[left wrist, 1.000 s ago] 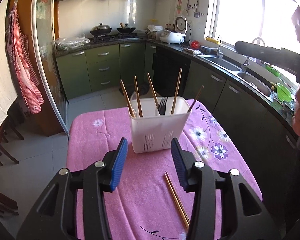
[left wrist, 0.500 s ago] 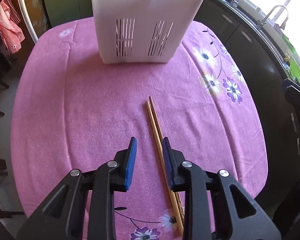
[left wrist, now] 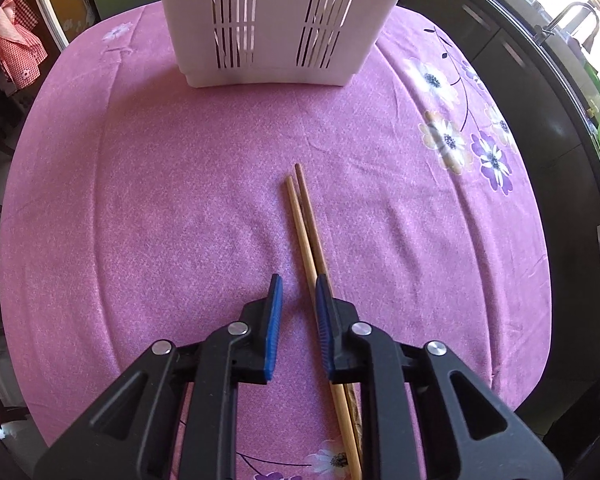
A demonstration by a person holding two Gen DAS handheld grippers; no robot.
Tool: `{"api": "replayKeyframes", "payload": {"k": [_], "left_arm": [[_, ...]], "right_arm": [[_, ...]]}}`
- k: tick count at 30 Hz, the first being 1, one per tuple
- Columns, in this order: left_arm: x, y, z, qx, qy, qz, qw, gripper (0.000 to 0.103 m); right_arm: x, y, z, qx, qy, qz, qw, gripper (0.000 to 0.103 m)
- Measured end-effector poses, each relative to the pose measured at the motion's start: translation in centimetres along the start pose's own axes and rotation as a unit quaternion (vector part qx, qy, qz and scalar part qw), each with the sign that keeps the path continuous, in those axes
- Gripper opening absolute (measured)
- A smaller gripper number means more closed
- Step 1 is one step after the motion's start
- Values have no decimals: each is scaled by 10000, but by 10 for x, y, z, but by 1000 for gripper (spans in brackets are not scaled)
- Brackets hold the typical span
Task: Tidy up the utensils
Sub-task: 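Grasp another wooden chopstick from the table with the left gripper, then lift the chopstick toward the caddy with the left gripper while the right reaches for another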
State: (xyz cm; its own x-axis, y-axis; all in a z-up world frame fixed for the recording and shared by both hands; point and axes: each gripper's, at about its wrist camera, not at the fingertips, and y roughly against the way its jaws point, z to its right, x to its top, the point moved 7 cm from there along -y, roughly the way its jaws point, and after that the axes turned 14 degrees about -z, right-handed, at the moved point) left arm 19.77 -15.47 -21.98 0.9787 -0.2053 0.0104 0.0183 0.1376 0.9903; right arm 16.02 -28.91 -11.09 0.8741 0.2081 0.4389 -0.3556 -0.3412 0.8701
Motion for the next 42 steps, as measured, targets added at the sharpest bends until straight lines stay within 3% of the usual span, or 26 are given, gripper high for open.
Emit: {"api": "replayKeyframes", "payload": {"k": [13, 23, 34, 42], "left_arm": [[12, -11, 14, 369, -153, -213, 9990, 8], [11, -9, 1, 335, -179, -215, 9990, 7], [5, 57, -25, 195, -47, 709, 9973, 6], [-17, 129, -28, 276, -122, 1654, 9858, 6]], "right_arm": [[-5, -4, 2, 73, -58, -76, 9999, 25], [-9, -10, 3, 45, -62, -162, 9998, 28], [-9, -2, 11, -84, -196, -84, 9997, 28], [-7, -4, 5, -129, -154, -140, 9997, 28]]}}
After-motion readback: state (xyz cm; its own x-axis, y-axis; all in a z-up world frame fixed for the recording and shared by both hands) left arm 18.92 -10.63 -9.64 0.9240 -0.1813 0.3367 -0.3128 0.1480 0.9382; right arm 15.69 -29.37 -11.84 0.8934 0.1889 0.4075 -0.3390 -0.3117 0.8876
